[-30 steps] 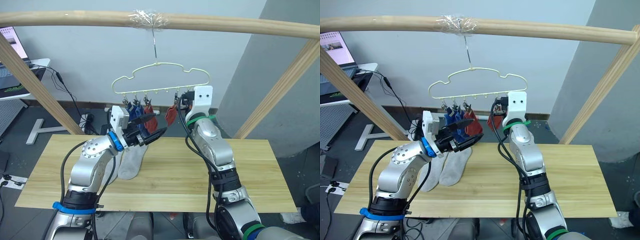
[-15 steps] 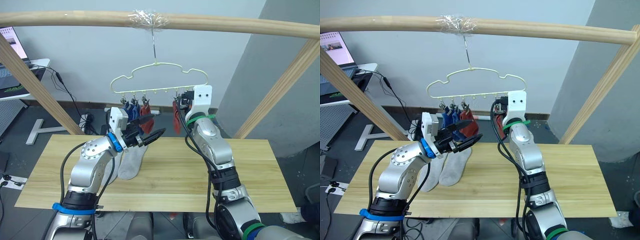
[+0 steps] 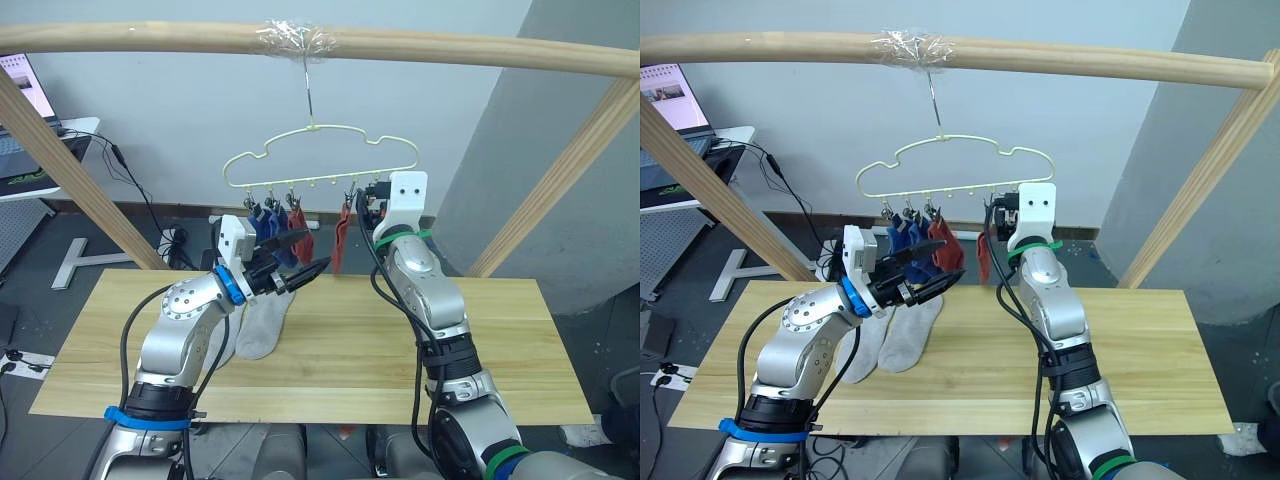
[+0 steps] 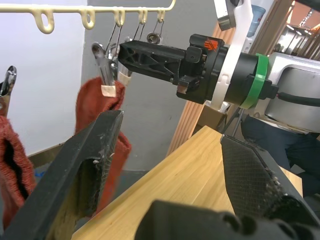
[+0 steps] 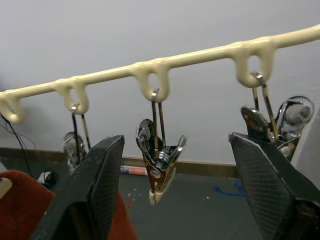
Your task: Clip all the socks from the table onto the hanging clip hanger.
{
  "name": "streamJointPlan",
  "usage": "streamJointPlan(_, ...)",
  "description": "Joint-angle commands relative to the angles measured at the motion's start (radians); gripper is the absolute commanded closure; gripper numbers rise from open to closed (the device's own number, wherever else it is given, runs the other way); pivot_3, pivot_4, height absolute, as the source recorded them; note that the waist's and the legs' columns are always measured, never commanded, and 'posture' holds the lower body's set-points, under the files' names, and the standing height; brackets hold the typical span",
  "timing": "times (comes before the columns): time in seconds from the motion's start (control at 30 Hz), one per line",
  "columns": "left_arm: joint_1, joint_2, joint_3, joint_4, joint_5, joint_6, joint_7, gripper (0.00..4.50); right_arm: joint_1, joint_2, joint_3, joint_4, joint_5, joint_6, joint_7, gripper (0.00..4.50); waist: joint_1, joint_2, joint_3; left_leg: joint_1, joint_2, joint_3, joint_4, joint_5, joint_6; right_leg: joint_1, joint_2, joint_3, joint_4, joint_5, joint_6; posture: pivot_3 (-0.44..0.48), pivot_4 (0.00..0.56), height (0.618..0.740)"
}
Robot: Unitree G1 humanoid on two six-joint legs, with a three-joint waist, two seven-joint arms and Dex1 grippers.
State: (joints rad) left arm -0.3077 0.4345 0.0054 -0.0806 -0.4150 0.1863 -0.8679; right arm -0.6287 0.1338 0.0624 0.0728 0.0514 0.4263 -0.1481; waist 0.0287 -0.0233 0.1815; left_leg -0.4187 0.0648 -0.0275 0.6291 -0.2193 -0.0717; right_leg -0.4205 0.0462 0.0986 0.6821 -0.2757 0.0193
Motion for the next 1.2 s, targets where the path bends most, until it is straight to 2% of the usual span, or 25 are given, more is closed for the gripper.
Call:
streamJointPlan(0.03,-0.004,0.005,0.003,-0.022,0.002,-0.019,-0.007,0.9,-0.004,0.043,0.003,-0.046,0.001,-0.007,-0.017,1.2,0.0,0.0,0.0,0.0,0.0,0.0,0.0,0.0,0.0,0.0,0.0,0.0,0.0,0.0,0.0,0.229,0.171,0.74)
streamJointPlan(0.13,-0.006,0.004,0.0,-0.023,0.006,-0.02,-0.005,0.9,-0.008,0.045,0.005,-0.044,0.003,-0.01,-0.022,1.93,0.0,0.0,0.0,0.0,0.0,0.0,0.0,0.0,0.0,0.0,0.0,0.0,0.0,0.0,0.0,0.229,0.171,0.74)
streamJointPlan(0.3,-0.005,0.007,0.001,-0.024,0.006,-0.019,-0.006,0.9,-0.011,0.052,0.007,-0.043,0.009,0.0,-0.034,3.77,0.0,0.0,0.0,0.0,0.0,0.0,0.0,0.0,0.0,0.0,0.0,0.0,0.0,0.0,0.0,0.229,0.171,0.74)
streamJointPlan(0.37,-0.005,0.007,0.001,-0.023,0.009,-0.02,-0.005,0.9,-0.01,0.052,0.011,-0.043,0.011,0.006,-0.037,4.28,0.0,0.0,0.0,0.0,0.0,0.0,0.0,0.0,0.0,0.0,0.0,0.0,0.0,0.0,0.0,0.229,0.171,0.74)
streamJointPlan(0.97,-0.01,0.001,-0.004,-0.034,0.01,-0.015,0.003,0.9,-0.015,0.031,0.036,-0.046,-0.002,0.003,-0.024,4.31,0.0,0.0,0.0,0.0,0.0,0.0,0.0,0.0,0.0,0.0,0.0,0.0,0.0,0.0,0.0,0.232,0.173,0.74)
streamJointPlan(1.13,-0.006,0.002,-0.006,-0.046,0.008,-0.008,0.007,0.9,-0.015,0.037,0.036,-0.047,0.006,0.001,-0.026,2.58,0.0,0.0,0.0,0.0,0.0,0.0,0.0,0.0,0.0,0.0,0.0,0.0,0.0,0.0,0.0,0.231,0.173,0.74)
streamJointPlan(1.2,-0.009,0.002,-0.007,-0.047,0.008,-0.006,0.008,0.9,-0.016,0.04,0.035,-0.046,0.008,0.002,-0.026,2.58,0.0,0.0,0.0,0.0,0.0,0.0,0.0,0.0,0.0,0.0,0.0,0.0,0.0,0.0,0.0,0.231,0.173,0.74)
